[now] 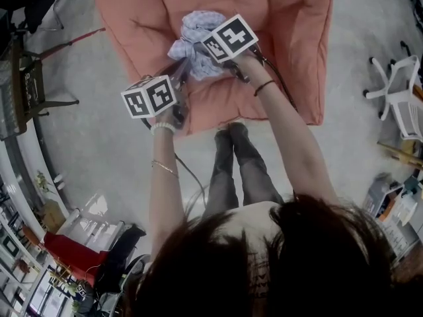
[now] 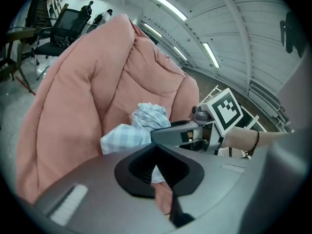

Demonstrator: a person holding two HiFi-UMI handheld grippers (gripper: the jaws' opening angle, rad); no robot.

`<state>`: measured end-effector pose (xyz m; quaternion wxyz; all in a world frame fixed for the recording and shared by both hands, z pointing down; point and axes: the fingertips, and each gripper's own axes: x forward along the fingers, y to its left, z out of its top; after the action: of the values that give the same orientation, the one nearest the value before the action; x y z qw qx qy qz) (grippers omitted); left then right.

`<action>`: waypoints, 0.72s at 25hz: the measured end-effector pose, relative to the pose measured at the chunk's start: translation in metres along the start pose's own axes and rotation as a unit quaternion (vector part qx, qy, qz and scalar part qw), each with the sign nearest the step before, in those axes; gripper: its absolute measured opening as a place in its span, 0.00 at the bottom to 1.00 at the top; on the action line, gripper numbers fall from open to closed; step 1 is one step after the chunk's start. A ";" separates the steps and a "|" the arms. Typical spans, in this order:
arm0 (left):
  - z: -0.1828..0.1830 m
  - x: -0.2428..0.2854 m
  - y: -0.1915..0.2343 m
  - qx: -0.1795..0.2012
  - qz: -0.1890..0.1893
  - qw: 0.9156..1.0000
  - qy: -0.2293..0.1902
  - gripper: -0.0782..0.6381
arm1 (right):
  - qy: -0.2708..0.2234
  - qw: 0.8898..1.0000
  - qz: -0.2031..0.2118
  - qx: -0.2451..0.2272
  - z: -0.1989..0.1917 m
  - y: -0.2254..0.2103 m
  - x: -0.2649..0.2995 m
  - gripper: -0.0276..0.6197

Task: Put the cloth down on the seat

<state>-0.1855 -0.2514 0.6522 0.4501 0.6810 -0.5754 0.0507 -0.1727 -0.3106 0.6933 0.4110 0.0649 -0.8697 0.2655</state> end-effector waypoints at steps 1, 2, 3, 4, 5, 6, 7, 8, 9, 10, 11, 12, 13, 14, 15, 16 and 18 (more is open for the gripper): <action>-0.003 0.002 0.001 -0.004 0.000 1.000 0.004 0.11 | 0.005 1.000 0.001 -0.002 -0.001 0.000 0.003 0.33; -0.006 0.004 0.002 -0.006 -0.002 1.000 0.007 0.11 | 0.009 1.000 0.001 -0.005 0.000 -0.001 0.007 0.33; -0.008 0.007 0.004 -0.008 -0.004 1.000 0.010 0.11 | 0.012 1.000 0.001 -0.007 0.000 -0.002 0.010 0.33; -0.010 0.009 0.005 -0.010 -0.005 1.000 0.013 0.11 | 0.014 1.000 0.000 -0.007 0.001 -0.004 0.013 0.33; -0.012 0.011 0.006 -0.011 -0.006 1.000 0.016 0.11 | 0.016 1.000 -0.001 -0.005 0.001 -0.006 0.015 0.33; -0.015 0.013 0.006 -0.014 -0.005 1.000 0.020 0.11 | 0.020 1.000 -0.001 -0.002 0.000 -0.008 0.018 0.33; -0.018 0.016 0.007 -0.016 -0.005 1.000 0.024 0.11 | 0.024 1.000 -0.001 0.000 -0.001 -0.010 0.020 0.33; -0.020 0.018 0.007 -0.018 -0.003 0.999 0.027 0.11 | 0.028 1.000 -0.001 0.001 -0.003 -0.012 0.022 0.33; -0.021 0.021 0.008 -0.019 -0.003 0.999 0.030 0.11 | 0.033 0.999 -0.002 0.000 -0.004 -0.014 0.024 0.33; -0.023 0.023 0.008 -0.020 -0.002 0.999 0.032 0.11 | 0.038 0.999 -0.002 -0.002 -0.005 -0.015 0.026 0.33; -0.025 0.025 0.008 -0.021 -0.002 0.999 0.035 0.11 | 0.042 0.999 -0.004 -0.003 -0.007 -0.017 0.028 0.33; -0.026 0.026 0.007 -0.022 -0.001 0.999 0.037 0.11 | 0.046 0.999 -0.006 -0.003 -0.009 -0.019 0.029 0.33; -0.027 0.027 0.008 -0.022 0.001 0.999 0.039 0.11 | 0.050 0.999 -0.009 0.000 -0.012 -0.021 0.030 0.33; -0.028 0.027 0.009 -0.023 0.002 0.999 0.041 0.11 | 0.054 0.998 -0.012 0.003 -0.014 -0.022 0.032 0.33; -0.030 0.028 0.011 -0.025 0.003 0.999 0.042 0.11 | 0.057 0.998 -0.014 0.006 -0.016 -0.022 0.034 0.33; -0.031 0.028 0.013 -0.029 0.003 0.999 0.042 0.11 | 0.061 0.998 -0.015 0.008 -0.017 -0.022 0.037 0.33; -0.034 0.030 0.013 -0.037 -0.002 0.998 0.044 0.11 | 0.069 0.997 -0.014 0.007 -0.019 -0.021 0.042 0.34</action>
<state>-0.1705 -0.2500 0.6972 0.5001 0.6618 -0.5554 0.0586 -0.1807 -0.3145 0.7431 0.4733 0.0617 -0.8365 0.2691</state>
